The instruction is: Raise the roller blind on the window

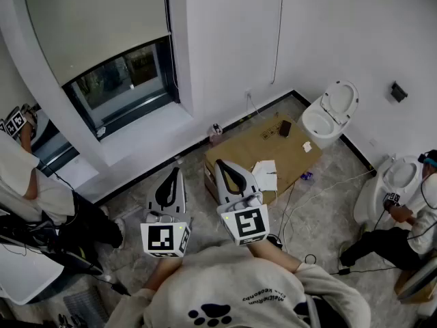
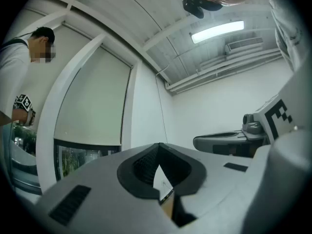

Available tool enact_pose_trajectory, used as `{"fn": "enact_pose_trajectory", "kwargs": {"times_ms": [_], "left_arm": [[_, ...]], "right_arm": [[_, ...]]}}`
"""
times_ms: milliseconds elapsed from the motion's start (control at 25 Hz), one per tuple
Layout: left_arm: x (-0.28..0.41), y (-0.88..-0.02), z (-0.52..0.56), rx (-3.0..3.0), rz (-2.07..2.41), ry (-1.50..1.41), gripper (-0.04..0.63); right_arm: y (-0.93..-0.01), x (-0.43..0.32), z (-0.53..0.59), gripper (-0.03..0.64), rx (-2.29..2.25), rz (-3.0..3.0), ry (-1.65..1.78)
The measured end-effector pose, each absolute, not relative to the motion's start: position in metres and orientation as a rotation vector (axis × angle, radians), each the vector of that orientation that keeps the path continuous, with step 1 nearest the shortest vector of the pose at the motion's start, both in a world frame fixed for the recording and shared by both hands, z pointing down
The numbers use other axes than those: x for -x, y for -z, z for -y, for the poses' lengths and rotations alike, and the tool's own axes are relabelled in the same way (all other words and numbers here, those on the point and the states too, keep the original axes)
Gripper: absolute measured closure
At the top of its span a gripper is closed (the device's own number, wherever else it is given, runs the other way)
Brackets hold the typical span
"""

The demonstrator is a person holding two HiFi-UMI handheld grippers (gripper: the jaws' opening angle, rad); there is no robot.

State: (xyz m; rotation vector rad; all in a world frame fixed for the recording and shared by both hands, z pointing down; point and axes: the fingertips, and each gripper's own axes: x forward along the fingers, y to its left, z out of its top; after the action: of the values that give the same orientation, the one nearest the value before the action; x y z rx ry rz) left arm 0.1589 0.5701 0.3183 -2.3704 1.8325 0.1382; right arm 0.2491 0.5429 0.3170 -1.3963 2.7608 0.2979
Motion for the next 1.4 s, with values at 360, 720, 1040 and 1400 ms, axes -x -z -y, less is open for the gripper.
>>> {"fn": "enact_pose_trajectory", "kwargs": {"times_ms": [360, 720, 1040, 1400], "left_arm": [[-0.152, -0.322, -0.561, 2.388, -1.797, -0.148, 0.588], [-0.14, -0.329, -0.501, 2.397, -1.819, -0.139, 0.588], [-0.124, -0.331, -0.394, 2.413, -1.832, -0.154, 0.588], [-0.106, -0.324, -0.293, 2.396, -1.892, -0.124, 0.588]], "right_arm": [[-0.327, -0.235, -0.534, 0.607, 1.408, -2.755, -0.251], [-0.33, -0.22, -0.47, 0.607, 1.387, -2.759, -0.235], [-0.326, -0.198, -0.364, 0.607, 1.362, -2.801, -0.265], [-0.32, -0.179, -0.261, 0.607, 1.303, -2.84, -0.248]]}}
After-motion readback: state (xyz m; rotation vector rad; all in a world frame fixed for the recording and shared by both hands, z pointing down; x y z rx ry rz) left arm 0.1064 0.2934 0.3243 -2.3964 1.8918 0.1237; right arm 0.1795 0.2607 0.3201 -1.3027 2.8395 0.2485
